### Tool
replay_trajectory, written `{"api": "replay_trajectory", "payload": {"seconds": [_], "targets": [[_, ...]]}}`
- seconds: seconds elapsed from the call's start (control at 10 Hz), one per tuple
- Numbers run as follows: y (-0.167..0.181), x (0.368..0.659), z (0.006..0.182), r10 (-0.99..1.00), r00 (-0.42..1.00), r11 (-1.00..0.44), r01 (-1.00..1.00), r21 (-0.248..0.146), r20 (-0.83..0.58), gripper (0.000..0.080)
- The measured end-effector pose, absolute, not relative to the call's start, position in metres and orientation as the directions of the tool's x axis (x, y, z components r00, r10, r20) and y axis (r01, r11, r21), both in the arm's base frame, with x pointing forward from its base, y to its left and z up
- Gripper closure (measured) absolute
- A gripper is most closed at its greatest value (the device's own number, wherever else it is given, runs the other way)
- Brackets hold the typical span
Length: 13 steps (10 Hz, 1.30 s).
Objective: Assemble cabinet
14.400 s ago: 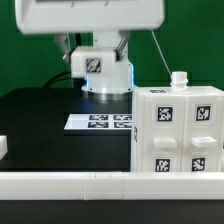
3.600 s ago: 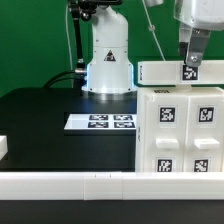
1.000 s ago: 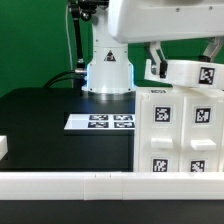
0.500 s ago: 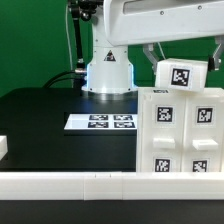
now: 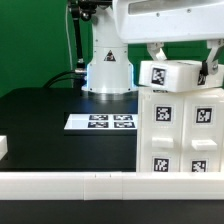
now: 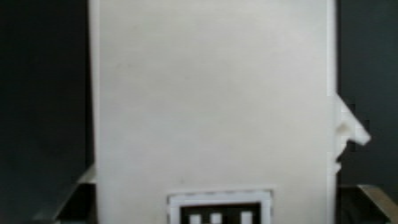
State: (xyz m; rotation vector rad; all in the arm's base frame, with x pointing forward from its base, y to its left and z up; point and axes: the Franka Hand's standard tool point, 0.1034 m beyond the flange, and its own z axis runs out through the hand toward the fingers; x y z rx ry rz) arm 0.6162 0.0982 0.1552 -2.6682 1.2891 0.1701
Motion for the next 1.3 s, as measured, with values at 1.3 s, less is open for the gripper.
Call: {"api": "replay_trajectory", "payload": {"seconds": [1.3], "targets": [[0.105, 0.628, 0.153, -0.964, -0.09, 0.114, -0.99, -0.083, -0.25, 0.0163]]}}
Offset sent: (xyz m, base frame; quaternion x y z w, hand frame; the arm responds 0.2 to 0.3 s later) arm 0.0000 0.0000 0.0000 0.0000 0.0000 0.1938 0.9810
